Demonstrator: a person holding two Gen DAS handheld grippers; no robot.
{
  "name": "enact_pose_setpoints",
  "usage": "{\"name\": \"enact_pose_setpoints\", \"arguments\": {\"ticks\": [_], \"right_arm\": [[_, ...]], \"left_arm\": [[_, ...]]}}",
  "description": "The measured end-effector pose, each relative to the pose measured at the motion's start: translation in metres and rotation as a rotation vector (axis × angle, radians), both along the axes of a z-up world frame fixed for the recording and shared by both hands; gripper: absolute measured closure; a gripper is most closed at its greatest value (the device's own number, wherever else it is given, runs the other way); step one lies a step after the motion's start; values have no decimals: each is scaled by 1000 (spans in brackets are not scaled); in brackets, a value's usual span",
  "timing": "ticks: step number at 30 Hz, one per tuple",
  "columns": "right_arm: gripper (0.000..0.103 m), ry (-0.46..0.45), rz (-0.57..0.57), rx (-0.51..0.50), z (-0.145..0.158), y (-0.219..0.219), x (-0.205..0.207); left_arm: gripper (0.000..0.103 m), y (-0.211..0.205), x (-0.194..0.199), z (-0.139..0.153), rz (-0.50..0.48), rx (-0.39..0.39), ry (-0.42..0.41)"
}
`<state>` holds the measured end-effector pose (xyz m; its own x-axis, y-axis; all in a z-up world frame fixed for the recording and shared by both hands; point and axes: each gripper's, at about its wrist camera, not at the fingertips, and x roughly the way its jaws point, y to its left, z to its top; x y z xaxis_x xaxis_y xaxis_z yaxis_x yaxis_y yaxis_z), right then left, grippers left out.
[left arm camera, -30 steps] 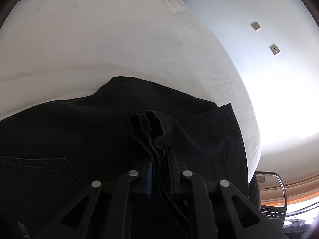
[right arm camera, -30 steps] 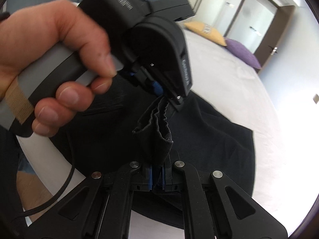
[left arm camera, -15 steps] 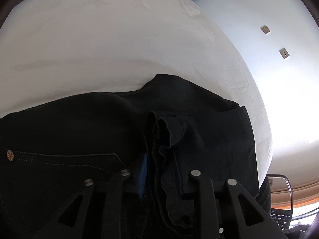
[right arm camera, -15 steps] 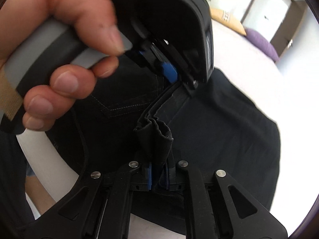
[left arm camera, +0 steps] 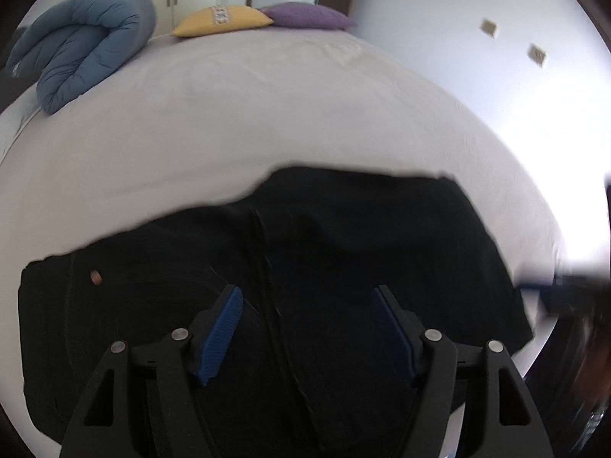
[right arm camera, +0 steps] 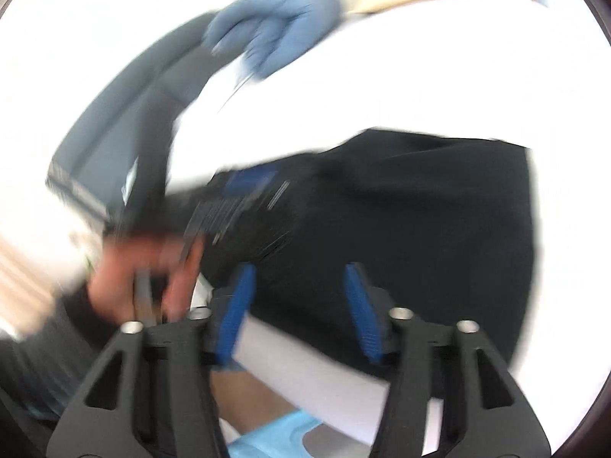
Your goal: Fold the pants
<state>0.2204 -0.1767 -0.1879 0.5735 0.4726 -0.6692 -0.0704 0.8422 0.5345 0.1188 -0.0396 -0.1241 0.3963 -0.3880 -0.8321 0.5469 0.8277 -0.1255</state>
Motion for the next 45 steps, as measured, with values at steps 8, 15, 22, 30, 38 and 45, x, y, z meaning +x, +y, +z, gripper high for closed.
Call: {"name": "enact_pose_setpoints", "arguments": {"ticks": [8, 15, 22, 30, 38, 45], "right_arm": [[68, 97, -66, 235, -49, -143, 77], [70, 155, -81, 394, -121, -140, 58], [69, 168, 37, 405, -120, -66, -35], [66, 204, 34, 362, -96, -42, -73], [71, 138, -22, 408, -98, -42, -53], [47, 160, -65, 396, -86, -38, -50]], "left_arm": [[31, 11, -37, -40, 27, 53, 33], [30, 14, -39, -45, 23, 44, 33], [30, 27, -42, -46, 36, 10, 25], [30, 65, -55, -25, 140, -115, 21], [9, 224, -93, 13, 605, -451, -61], [8, 335, -76, -21, 866, -650, 73]]}}
